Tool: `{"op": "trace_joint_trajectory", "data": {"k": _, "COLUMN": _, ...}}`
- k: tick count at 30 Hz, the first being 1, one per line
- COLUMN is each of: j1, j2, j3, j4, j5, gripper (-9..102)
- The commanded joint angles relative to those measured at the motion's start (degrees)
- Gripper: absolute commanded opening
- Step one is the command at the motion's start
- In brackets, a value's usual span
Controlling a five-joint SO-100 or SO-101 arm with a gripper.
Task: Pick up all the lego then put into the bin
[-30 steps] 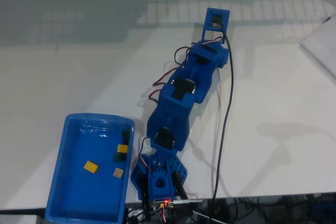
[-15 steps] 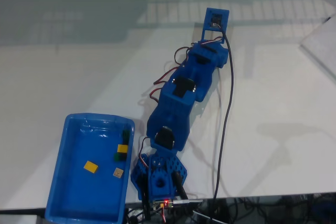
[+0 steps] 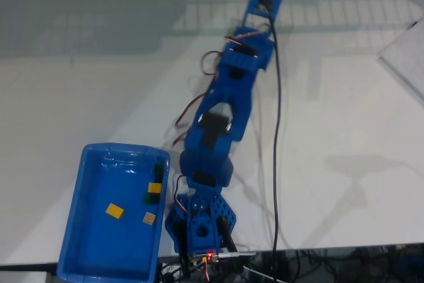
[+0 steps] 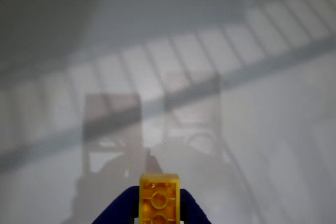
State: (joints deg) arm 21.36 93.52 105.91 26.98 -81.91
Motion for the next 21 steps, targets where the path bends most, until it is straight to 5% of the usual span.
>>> {"op": "trace_joint_trajectory", "data": {"k": 1, "j1": -5.8, "j2": 11.78, "j3": 0.44, "j4": 2.46, "j5": 6.33, "gripper": 0}}
{"op": "trace_joint_trajectory", "data": {"k": 11, "j1": -30.85, "j2": 42.8, "j3": 6.33, "j4": 21.27, "j5": 17.14, "gripper": 1}}
{"op": "trace_joint_trajectory", "data": {"k": 21, "j1": -70.93, "j2": 64.86, "j3": 5.27, "j4": 61.44, "j5": 20.65, "gripper": 0}}
